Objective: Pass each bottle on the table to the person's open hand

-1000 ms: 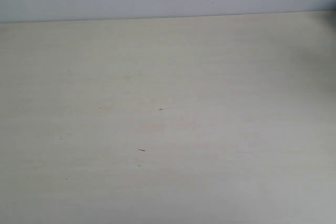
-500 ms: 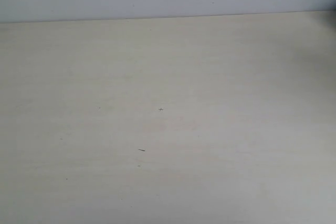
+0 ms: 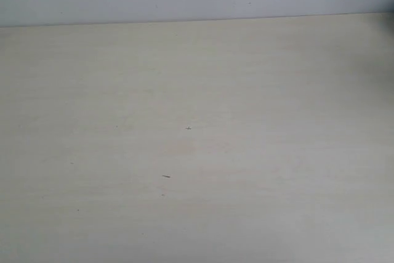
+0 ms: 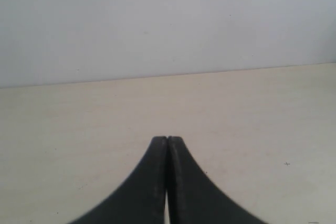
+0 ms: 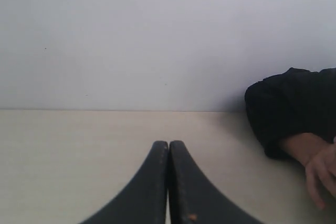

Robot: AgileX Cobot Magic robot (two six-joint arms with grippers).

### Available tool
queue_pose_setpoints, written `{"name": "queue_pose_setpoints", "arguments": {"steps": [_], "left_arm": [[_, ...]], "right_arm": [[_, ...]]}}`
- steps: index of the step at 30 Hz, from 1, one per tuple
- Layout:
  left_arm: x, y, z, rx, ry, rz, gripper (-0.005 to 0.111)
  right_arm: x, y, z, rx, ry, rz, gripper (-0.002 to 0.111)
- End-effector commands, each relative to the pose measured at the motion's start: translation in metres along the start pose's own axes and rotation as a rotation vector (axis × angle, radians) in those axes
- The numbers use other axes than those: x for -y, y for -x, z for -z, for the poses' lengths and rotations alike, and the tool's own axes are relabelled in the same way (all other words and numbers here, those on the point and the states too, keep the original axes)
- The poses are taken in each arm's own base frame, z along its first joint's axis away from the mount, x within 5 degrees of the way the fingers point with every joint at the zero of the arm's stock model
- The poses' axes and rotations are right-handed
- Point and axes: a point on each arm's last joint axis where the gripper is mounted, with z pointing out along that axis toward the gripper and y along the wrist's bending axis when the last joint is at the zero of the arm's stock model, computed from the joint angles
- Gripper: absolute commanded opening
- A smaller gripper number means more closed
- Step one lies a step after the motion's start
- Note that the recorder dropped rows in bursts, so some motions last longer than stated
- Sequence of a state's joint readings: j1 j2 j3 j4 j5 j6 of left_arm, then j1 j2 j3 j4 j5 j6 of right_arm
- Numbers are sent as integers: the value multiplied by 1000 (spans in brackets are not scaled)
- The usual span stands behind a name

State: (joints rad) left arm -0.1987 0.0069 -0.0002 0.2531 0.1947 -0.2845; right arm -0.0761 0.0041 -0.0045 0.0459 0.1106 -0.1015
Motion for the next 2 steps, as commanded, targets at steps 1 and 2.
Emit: {"name": "queue_pose_setpoints", "arguments": {"steps": [1,2], "left_arm": [[0,0,1,3,0,8,0],[0,0,1,3,0,8,0]], "right_arm": [[0,-1,0,0,-5,3,0],[0,-1,0,0,-5,3,0]]}}
